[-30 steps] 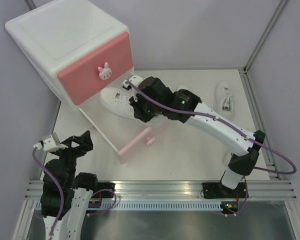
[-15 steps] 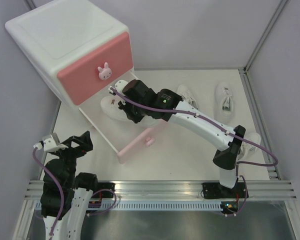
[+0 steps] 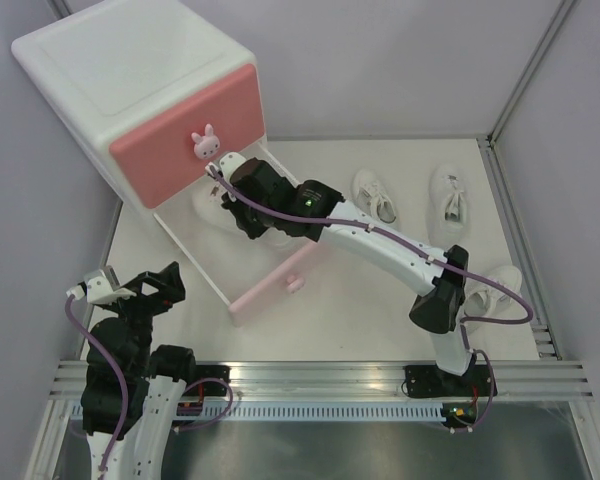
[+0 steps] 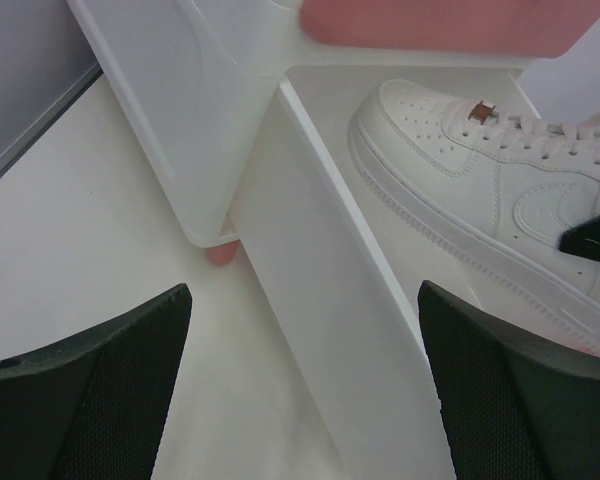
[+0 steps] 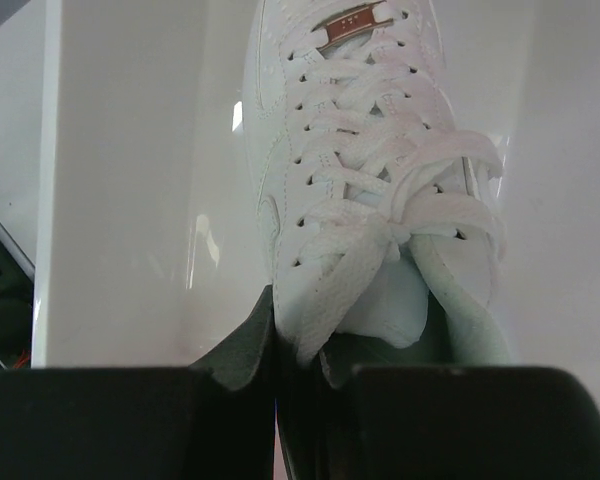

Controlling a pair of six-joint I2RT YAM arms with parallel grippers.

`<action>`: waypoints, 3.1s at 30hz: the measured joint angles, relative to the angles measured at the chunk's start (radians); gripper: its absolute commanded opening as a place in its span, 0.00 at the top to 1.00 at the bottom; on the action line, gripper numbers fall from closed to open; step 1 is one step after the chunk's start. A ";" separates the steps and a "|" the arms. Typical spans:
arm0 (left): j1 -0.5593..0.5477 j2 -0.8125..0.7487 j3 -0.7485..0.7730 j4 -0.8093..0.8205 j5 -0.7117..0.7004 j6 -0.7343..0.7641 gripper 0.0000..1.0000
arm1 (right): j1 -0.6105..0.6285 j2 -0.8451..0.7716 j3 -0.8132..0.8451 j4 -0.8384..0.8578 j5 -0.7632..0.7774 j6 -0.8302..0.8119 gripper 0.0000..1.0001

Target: Place and organize the shoes in the shoe cabinet

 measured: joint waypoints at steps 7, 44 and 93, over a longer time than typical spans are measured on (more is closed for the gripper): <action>0.002 0.000 0.000 0.000 0.000 0.000 0.04 | 0.000 0.059 0.013 0.030 0.004 -0.001 1.00; 0.006 0.000 0.000 0.000 0.000 0.000 0.04 | 0.022 0.027 -0.467 0.582 0.066 0.342 0.99; 0.006 0.000 0.000 -0.001 -0.004 0.000 0.02 | 0.049 -0.284 -0.359 0.277 0.156 0.294 0.02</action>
